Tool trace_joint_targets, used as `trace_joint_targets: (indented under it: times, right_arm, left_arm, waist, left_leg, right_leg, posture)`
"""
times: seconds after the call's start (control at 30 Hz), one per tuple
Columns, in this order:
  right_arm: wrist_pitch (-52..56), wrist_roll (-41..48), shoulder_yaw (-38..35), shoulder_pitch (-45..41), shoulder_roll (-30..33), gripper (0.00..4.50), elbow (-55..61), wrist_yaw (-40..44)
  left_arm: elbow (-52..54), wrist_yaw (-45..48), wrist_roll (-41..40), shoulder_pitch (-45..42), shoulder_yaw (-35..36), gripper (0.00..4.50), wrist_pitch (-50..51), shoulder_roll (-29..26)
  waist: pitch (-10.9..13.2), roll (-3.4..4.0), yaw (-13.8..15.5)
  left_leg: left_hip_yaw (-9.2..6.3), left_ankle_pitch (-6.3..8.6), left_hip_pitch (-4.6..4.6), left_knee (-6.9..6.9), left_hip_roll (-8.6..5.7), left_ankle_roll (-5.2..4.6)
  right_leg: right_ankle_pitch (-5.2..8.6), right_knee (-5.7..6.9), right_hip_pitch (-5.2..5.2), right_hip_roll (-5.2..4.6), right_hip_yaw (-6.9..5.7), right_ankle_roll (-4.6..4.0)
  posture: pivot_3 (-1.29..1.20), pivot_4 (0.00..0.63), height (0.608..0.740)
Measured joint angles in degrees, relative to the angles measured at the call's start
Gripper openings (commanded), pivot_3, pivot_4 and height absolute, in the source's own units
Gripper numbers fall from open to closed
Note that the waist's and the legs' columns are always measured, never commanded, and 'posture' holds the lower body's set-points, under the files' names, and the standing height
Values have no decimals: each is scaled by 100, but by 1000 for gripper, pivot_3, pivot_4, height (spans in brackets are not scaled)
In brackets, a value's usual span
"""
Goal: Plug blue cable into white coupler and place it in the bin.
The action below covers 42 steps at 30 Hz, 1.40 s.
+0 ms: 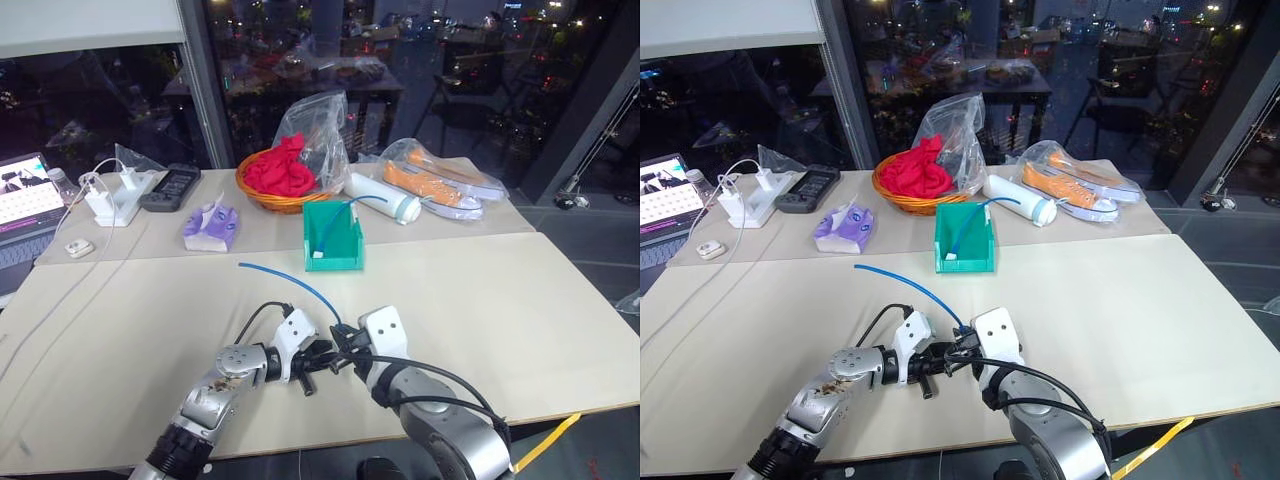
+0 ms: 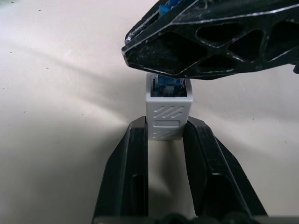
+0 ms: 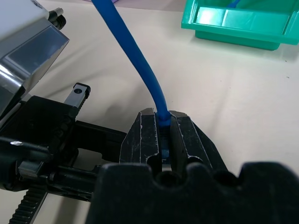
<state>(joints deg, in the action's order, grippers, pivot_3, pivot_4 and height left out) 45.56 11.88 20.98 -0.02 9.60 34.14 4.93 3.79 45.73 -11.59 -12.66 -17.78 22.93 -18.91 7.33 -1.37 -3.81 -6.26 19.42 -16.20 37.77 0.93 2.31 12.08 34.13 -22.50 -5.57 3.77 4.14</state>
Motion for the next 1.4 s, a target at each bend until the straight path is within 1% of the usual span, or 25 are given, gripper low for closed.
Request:
trace_joint_targets:
  times: [0.13, 0.4, 0.67, 0.7, 0.77, 0.83, 0.87, 0.9, 1.0, 1.1, 1.13, 1.4]
  right_arm:
    - [0, -27, 0, 1, -115, 0, -83, -8]
    - [2, -49, -20, 1, -139, 0, -109, -6]
    - [14, 17, -274, 3, -102, 0, -73, 24]
    - [108, 24, -313, 4, -84, 0, 23, 25]
    - [274, 42, -389, 4, -70, 0, 216, 13]
    - [415, 43, -413, 0, -38, 0, 381, -4]
    - [465, 43, -423, -7, -30, 0, 425, -7]
    - [521, 41, -435, -15, -30, 0, 472, -15]
    - [672, 25, -482, -68, -20, 0, 587, -52]
    - [741, 21, -591, -87, -15, 0, 687, -59]
    - [741, 19, -611, -94, -15, 0, 737, -61]
    - [745, 10, -639, -109, -30, 0, 812, -139]
  left_arm:
    - [0, -1, -1, 1, 11, 608, 70, -23]
    - [-6, -2, -1, 0, 14, 608, 92, -27]
    - [-166, 15, -1, -88, 24, 608, 81, 171]
    - [-190, 25, -1, -110, 24, 608, 54, 211]
    - [-216, 54, -2, -132, 24, 608, -55, 279]
    - [-229, 109, -1, -168, 23, 608, -116, 300]
    - [-242, 117, 1, -180, 23, 608, -131, 316]
    - [-256, 125, 4, -201, 23, 608, -136, 334]
    - [-267, 137, 4, -249, 23, 608, -158, 361]
    - [-272, 152, 4, -294, 23, 608, -192, 383]
    - [-292, 153, 4, -310, 23, 608, -215, 392]
    - [-363, 153, 4, -361, 27, 608, -328, 420]
  waist:
    - [-18, 5, -16]
    - [-28, -6, -15]
    - [-16, 1, 59]
    - [-5, -8, 80]
    - [28, 6, 132]
    - [37, 22, 154]
    - [42, 29, 160]
    - [46, 36, 168]
    - [55, 37, 175]
    - [56, 38, 190]
    - [57, 40, 191]
    - [84, 45, 191]
  left_leg:
    - [-1, 0, 3, -5, 9, 0]
    - [-4, 1, 5, -11, 15, 2]
    - [-9, 3, -14, -11, 9, 5]
    - [-9, 3, -19, -10, 8, 7]
    - [-15, -2, -36, -9, 0, 16]
    - [-23, -11, -68, -9, -4, 31]
    - [-26, -14, -103, -9, -5, 37]
    - [-28, -16, -110, -8, -7, 40]
    - [-30, -17, -120, 0, -12, 41]
    - [-31, -20, -170, 4, -15, 46]
    - [-32, -21, -177, 4, -15, 47]
    - [-33, -20, -192, 4, -16, 46]
  right_leg:
    - [3, 0, 0, 11, 0, -3]
    - [7, -1, -2, 19, 0, -7]
    - [9, -6, -6, 17, 6, -4]
    - [9, -7, -7, 17, 7, -4]
    - [8, -7, -38, 17, 17, -1]
    - [4, -3, -72, 18, 19, 1]
    - [3, -3, -76, 18, 19, -1]
    - [3, -4, -81, 17, 19, -1]
    - [1, -6, -115, 14, 19, 0]
    - [-13, -4, -170, 13, 19, -17]
    - [-31, -5, -177, 13, 19, -46]
    - [-32, -14, -182, 12, 18, -48]
  posture:
    - [0, 150, 723]
    - [0, 150, 723]
    - [0, 150, 723]
    - [0, 150, 723]
    - [0, 150, 723]
    - [0, 150, 723]
    - [0, 150, 723]
    - [0, 150, 723]
    - [0, 150, 723]
    - [0, 150, 723]
    - [0, 150, 723]
    - [0, 150, 723]
